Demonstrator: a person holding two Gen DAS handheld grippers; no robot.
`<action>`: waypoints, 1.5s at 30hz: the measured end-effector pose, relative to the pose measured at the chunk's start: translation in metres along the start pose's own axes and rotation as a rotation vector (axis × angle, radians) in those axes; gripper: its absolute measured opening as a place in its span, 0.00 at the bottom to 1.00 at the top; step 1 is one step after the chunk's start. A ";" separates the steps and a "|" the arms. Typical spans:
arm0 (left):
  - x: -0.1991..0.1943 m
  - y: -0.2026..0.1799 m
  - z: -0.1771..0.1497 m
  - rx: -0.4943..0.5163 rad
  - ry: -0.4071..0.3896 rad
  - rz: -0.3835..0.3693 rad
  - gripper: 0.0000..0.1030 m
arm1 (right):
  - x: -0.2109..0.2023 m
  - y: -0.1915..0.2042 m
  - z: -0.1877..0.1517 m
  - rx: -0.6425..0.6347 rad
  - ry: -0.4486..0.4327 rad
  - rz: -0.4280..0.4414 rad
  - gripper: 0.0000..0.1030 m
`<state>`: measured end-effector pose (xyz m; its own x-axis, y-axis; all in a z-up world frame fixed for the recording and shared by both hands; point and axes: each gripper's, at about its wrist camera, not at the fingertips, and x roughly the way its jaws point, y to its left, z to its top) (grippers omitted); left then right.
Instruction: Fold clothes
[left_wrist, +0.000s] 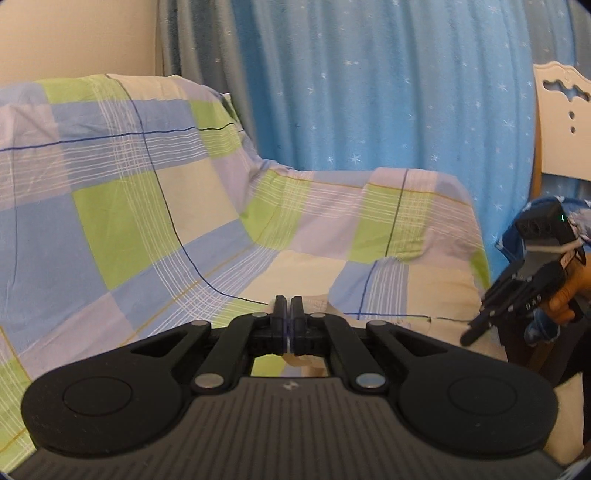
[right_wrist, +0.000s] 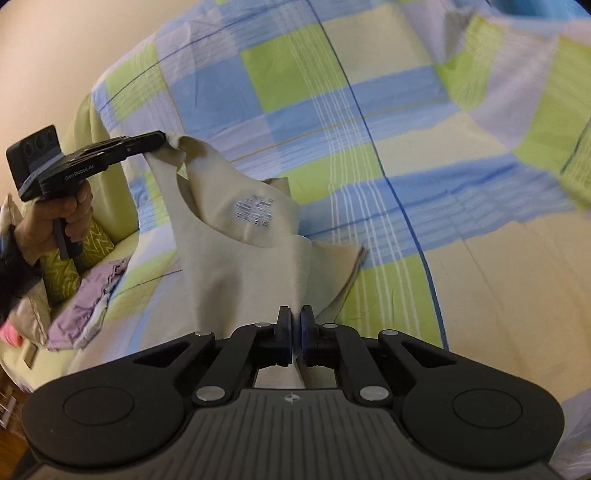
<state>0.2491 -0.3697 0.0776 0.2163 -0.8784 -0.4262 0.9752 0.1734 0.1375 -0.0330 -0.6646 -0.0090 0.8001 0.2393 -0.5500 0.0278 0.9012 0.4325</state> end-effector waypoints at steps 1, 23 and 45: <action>-0.006 -0.003 -0.005 0.010 0.012 -0.006 0.00 | -0.001 0.007 0.000 -0.023 0.014 0.019 0.07; -0.026 -0.045 -0.089 0.164 0.194 -0.105 0.00 | 0.058 -0.017 0.037 -0.103 0.029 -0.080 0.49; -0.015 -0.025 -0.079 0.187 0.148 -0.027 0.30 | 0.011 -0.003 0.032 -0.269 -0.085 -0.401 0.02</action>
<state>0.2250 -0.3257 0.0096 0.2079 -0.8045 -0.5563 0.9581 0.0531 0.2814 -0.0057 -0.6760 0.0065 0.8047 -0.1658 -0.5700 0.1968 0.9804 -0.0074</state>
